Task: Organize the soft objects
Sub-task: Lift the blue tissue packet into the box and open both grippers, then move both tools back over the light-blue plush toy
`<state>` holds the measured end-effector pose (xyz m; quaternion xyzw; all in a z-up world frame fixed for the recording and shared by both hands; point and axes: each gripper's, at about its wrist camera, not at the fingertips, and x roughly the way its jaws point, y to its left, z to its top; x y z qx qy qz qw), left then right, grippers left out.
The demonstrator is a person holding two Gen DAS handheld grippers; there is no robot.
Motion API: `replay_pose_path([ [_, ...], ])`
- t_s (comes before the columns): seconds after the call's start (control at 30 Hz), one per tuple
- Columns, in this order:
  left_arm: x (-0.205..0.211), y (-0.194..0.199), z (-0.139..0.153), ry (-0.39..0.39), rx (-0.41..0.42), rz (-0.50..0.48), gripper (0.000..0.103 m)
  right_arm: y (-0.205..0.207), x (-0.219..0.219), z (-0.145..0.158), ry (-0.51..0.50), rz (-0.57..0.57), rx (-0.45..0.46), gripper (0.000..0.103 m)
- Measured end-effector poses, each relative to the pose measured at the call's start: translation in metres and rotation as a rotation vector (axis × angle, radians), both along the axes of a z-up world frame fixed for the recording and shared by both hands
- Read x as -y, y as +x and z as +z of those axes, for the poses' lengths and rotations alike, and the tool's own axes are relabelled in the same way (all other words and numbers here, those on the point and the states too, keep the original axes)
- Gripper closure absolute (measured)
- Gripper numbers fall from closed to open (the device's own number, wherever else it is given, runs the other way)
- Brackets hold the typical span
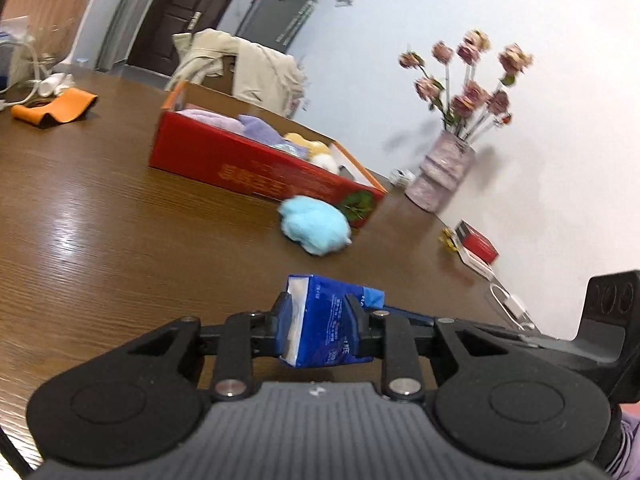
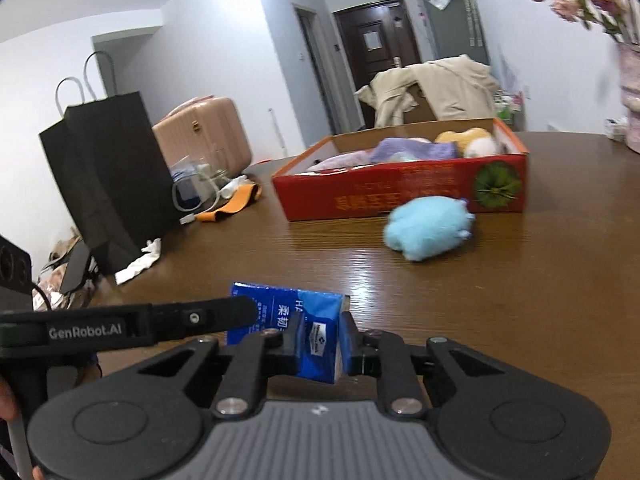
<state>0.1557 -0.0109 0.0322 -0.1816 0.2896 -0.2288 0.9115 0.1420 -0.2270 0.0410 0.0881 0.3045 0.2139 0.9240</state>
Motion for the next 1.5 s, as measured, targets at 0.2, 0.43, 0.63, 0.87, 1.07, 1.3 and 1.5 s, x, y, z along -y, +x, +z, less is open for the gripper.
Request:
replay_pose_path([
  [0.2, 0.027, 0.014, 0.013, 0.036, 0.036, -0.051, 0.076, -0.003, 0.026, 0.006, 0.021, -0.04, 0.036, 0.085],
  [0.43, 0.073, 0.102, 0.057, 0.054, 0.068, -0.106, 0.076, 0.063, 0.076, 0.049, 0.071, -0.087, 0.162, 0.085],
  [0.63, 0.104, 0.206, 0.071, 0.057, 0.042, -0.111, 0.074, 0.174, 0.108, 0.07, 0.092, -0.097, 0.126, 0.085],
  [0.87, 0.115, 0.286, 0.035, 0.063, -0.102, -0.101, 0.074, 0.267, 0.111, 0.04, 0.024, -0.097, -0.042, 0.077],
  [1.07, 0.123, 0.31, 0.009, 0.097, -0.157, -0.136, 0.071, 0.273, 0.104, 0.023, -0.043, -0.086, -0.035, 0.063],
  [1.3, 0.111, 0.28, 0.047, 0.155, -0.021, -0.117, 0.047, 0.26, 0.117, 0.043, -0.027, -0.099, 0.048, 0.058],
  [1.5, 0.088, 0.208, 0.085, 0.26, 0.131, -0.061, 0.032, 0.224, 0.123, 0.064, -0.007, -0.094, 0.113, 0.05],
])
